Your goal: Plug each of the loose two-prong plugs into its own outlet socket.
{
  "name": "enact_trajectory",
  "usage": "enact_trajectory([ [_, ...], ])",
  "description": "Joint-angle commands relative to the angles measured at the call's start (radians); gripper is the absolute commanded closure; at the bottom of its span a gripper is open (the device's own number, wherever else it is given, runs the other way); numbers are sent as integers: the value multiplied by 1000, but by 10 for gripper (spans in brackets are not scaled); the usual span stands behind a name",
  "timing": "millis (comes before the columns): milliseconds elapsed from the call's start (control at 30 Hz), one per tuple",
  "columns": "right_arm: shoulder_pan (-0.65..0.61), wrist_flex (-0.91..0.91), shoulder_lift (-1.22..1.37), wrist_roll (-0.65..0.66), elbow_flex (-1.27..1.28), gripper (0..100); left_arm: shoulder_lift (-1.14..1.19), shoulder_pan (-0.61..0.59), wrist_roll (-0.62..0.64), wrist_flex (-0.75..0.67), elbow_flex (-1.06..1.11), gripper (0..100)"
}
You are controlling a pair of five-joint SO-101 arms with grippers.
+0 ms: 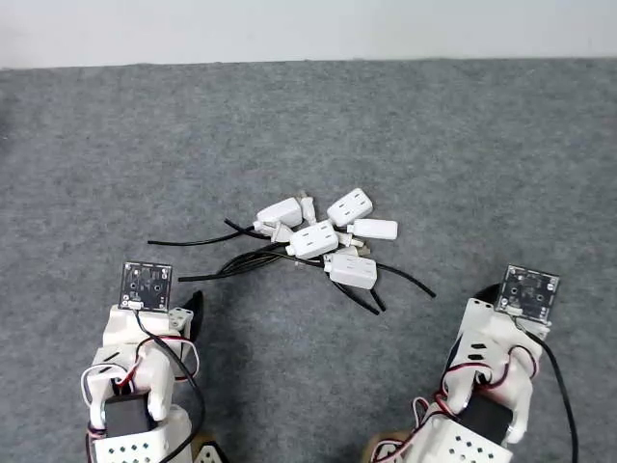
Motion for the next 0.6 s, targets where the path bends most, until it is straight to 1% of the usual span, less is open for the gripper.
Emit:
enact_trajectory([
  [0, 15, 5, -1, 12, 17, 991, -5, 3, 12, -14, -16, 750],
  [200, 10, 8, -12, 12, 17, 990, -5, 3, 12, -14, -16, 750],
  [367, 7, -44, -12, 5, 17, 990, -5, 3, 12, -15, -16, 750],
  [500, 7, 15, -12, 11, 17, 990, -5, 3, 12, -15, -16, 750],
  [567, 8, 15, -12, 11, 17, 990, -5, 3, 12, -15, -16, 750],
])
